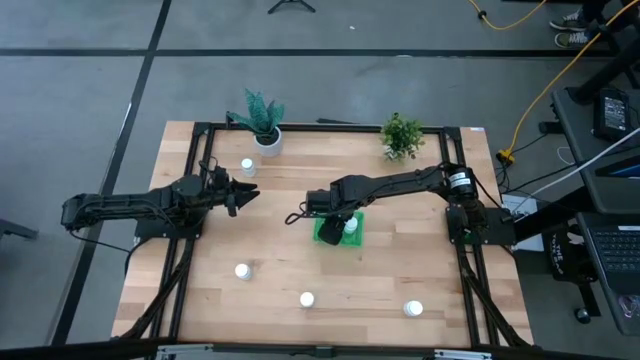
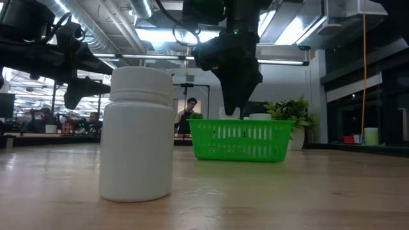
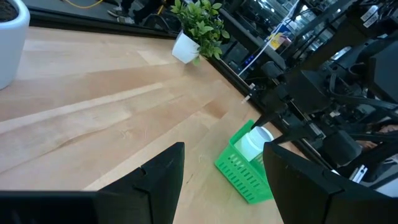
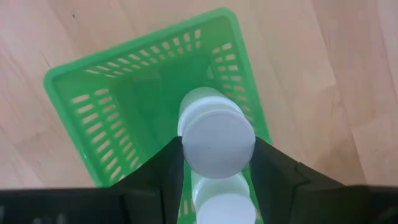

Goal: Pick and place pill bottles into a basket
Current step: Put the top right medicine bottle into the green basket

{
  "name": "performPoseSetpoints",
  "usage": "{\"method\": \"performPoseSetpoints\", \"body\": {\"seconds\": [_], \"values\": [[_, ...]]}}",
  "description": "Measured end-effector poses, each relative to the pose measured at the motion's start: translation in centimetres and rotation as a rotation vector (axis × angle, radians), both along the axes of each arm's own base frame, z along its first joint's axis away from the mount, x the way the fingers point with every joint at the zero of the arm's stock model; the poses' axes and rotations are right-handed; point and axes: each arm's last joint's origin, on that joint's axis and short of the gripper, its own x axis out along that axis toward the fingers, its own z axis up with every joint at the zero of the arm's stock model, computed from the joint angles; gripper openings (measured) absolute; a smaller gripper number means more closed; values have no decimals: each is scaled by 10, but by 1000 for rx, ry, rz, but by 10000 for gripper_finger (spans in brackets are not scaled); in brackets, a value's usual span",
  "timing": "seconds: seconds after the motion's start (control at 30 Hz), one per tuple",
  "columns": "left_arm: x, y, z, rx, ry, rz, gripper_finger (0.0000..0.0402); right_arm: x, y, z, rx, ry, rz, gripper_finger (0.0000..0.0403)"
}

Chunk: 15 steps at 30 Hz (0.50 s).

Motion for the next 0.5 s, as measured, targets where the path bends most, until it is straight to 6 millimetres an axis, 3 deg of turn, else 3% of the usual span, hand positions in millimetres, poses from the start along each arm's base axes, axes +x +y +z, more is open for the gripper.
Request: {"method": "performPoseSetpoints", "body": {"seconds": [0.5], "values": [[0,0,0,0,0,0,212,0,1,0,37,3,2,180]]}}
